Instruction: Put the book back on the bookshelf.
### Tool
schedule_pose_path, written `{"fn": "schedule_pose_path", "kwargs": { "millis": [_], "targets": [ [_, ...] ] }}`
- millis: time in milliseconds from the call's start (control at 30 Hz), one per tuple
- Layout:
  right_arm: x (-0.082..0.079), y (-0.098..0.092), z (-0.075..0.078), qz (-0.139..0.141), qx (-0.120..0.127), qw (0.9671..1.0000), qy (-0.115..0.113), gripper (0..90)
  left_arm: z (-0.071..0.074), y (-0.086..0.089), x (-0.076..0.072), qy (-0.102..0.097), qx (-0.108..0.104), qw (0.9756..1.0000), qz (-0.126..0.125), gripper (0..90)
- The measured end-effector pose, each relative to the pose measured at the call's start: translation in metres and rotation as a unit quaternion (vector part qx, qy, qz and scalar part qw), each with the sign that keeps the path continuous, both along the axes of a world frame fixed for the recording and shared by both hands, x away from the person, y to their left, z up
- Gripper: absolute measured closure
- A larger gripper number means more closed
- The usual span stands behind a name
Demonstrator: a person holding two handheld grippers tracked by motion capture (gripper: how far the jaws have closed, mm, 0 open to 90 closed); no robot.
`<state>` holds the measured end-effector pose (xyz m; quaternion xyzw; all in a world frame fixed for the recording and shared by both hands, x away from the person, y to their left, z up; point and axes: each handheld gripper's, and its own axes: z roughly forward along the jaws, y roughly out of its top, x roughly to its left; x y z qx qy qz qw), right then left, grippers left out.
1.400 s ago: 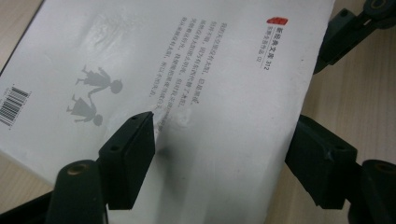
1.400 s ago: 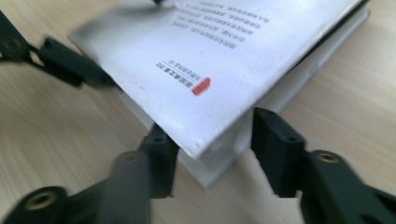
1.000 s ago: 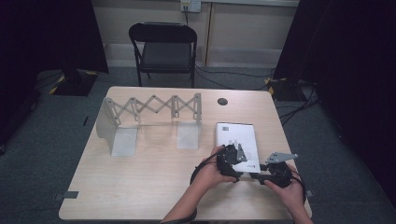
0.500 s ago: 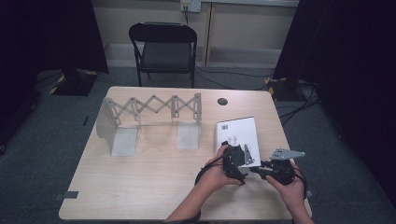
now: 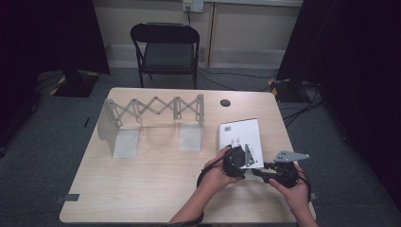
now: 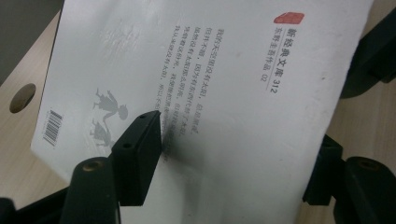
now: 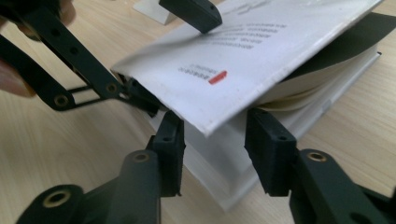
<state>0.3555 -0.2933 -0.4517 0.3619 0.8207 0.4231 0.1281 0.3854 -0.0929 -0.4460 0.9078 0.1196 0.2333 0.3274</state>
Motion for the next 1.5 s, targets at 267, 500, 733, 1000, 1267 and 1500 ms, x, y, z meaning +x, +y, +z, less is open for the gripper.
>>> {"fn": "schedule_pose_path", "kwargs": {
  "millis": [267, 500, 733, 1000, 1267, 1500],
  "targets": [
    [0.005, -0.006, -0.010, -0.019, -0.035, 0.9991, 0.012, 59.6, 0.002, 0.001, 0.001, 0.007, 0.002, 1.0000, -0.002, 34.2],
    [0.009, 0.003, -0.015, -0.034, -0.053, 0.9980, -0.001, 62.1, -0.001, -0.001, 0.002, 0.020, 0.009, 0.9997, -0.011, 30.8],
    [0.010, 0.002, -0.011, -0.030, -0.011, 0.9995, -0.004, 63.5, -0.004, -0.003, 0.002, 0.022, 0.014, 0.9996, -0.008, 14.7],
    [0.008, 0.003, -0.004, -0.029, -0.003, 0.9996, -0.005, 63.7, -0.002, 0.000, 0.006, 0.021, 0.003, 0.9998, -0.004, 14.4],
    [0.009, 0.002, -0.006, -0.028, 0.004, 0.9996, -0.001, 63.6, -0.004, 0.003, 0.008, 0.008, 0.001, 0.9999, -0.008, 18.2],
    [0.009, 0.002, -0.006, -0.028, 0.003, 0.9996, -0.003, 63.6, -0.012, 0.004, 0.012, -0.021, 0.020, 0.9994, -0.018, 16.0]
  ]
}}
